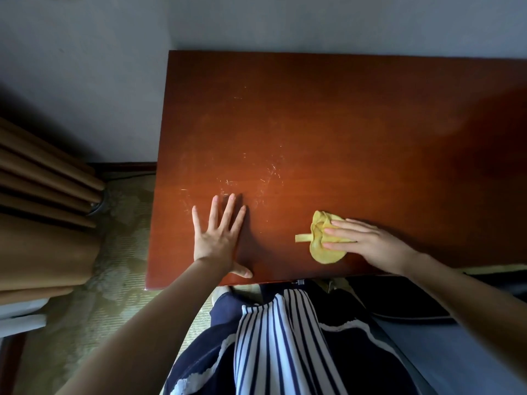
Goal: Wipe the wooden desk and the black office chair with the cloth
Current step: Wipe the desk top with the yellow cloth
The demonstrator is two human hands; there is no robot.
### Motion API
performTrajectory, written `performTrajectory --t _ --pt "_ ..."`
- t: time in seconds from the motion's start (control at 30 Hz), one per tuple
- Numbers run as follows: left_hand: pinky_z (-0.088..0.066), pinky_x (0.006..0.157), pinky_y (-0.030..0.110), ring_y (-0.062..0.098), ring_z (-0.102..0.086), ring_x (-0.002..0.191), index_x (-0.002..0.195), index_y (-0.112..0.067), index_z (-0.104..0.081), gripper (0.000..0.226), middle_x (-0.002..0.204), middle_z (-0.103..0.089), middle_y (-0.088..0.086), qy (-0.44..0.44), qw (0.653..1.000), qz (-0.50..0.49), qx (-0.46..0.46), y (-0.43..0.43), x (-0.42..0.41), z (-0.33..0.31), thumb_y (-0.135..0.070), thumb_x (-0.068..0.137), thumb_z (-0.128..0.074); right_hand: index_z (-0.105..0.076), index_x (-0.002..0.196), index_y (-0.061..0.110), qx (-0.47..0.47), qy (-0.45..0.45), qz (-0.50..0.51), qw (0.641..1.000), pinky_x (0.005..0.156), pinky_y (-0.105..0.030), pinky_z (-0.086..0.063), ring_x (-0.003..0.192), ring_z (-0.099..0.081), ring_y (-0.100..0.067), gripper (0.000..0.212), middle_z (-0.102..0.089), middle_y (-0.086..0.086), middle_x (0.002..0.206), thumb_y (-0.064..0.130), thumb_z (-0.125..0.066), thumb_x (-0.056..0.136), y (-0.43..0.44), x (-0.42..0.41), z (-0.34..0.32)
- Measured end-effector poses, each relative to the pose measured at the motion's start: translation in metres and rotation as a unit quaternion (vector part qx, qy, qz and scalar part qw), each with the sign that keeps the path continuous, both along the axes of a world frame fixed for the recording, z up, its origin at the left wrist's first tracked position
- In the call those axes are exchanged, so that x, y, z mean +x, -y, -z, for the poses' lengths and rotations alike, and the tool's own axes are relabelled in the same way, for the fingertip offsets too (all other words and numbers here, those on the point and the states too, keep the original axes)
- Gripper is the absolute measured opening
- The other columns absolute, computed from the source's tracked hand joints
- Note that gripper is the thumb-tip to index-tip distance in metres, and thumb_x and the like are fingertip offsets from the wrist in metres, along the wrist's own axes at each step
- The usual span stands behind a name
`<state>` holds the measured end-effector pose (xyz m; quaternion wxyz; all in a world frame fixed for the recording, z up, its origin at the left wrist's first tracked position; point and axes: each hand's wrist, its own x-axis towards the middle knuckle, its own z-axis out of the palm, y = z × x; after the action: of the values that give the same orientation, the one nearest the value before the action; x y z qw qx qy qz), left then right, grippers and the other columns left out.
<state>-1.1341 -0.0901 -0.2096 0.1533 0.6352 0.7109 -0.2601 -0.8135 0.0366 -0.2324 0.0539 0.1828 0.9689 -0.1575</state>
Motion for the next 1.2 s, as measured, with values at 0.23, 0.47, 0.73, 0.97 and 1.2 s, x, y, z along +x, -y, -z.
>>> performTrajectory --t 0.23,0.47,0.73,0.97,1.2 --pt "0.009 0.105 0.069 0.037 0.032 0.138 0.139 -0.023 0.037 0.141 0.149 0.041 0.009 0.003 1.0 -0.014 -0.009 0.001 0.001 0.0 -0.089 0.053 -0.054 -0.048 0.137 0.024 -0.019 0.015 0.201 0.979 0.114 -0.039 -0.029 0.14 -0.03 -0.021 0.064 -0.039 0.001 0.148 -0.017 -0.046 0.088 -0.055 -0.034 -0.012" --pt "0.009 0.105 0.069 0.036 0.03 0.139 0.139 -0.027 0.037 0.138 0.149 0.04 0.008 0.012 0.999 -0.04 -0.013 0.006 0.002 -0.002 -0.088 0.055 -0.054 -0.044 0.135 0.026 -0.007 0.039 0.449 0.893 0.106 -0.04 -0.029 0.13 -0.029 -0.029 0.037 -0.032 0.0 0.148 0.022 -0.042 0.099 -0.05 -0.119 -0.011" --pt "0.009 0.106 0.068 0.034 0.03 0.14 0.141 -0.028 0.035 0.141 0.15 0.039 0.006 0.019 0.999 -0.034 -0.011 0.002 -0.002 0.0 -0.089 0.052 -0.054 -0.053 0.131 0.029 0.033 0.033 0.285 0.957 0.104 -0.045 -0.03 0.129 -0.034 -0.029 0.043 -0.042 0.002 0.143 0.049 -0.049 0.092 0.013 -0.134 -0.003" --pt "0.01 0.106 0.068 0.034 0.03 0.14 0.143 -0.025 0.033 0.14 0.151 0.037 0.006 0.016 1.0 -0.019 0.002 0.003 -0.002 0.001 -0.088 0.053 -0.055 -0.069 0.109 0.024 0.004 -0.056 0.07 0.996 0.103 -0.05 -0.036 0.125 -0.04 -0.021 0.039 -0.061 0.001 0.122 0.047 -0.046 0.087 0.027 -0.101 0.003" --pt "0.009 0.106 0.068 0.034 0.03 0.14 0.139 -0.029 0.037 0.14 0.15 0.039 0.006 0.025 0.999 -0.037 0.006 0.005 -0.003 0.003 -0.088 0.053 -0.056 -0.069 0.11 0.02 0.014 -0.101 0.033 0.994 0.094 -0.044 -0.046 0.118 -0.044 -0.019 0.043 -0.061 0.0 0.118 0.048 -0.053 0.082 0.013 -0.115 0.003"
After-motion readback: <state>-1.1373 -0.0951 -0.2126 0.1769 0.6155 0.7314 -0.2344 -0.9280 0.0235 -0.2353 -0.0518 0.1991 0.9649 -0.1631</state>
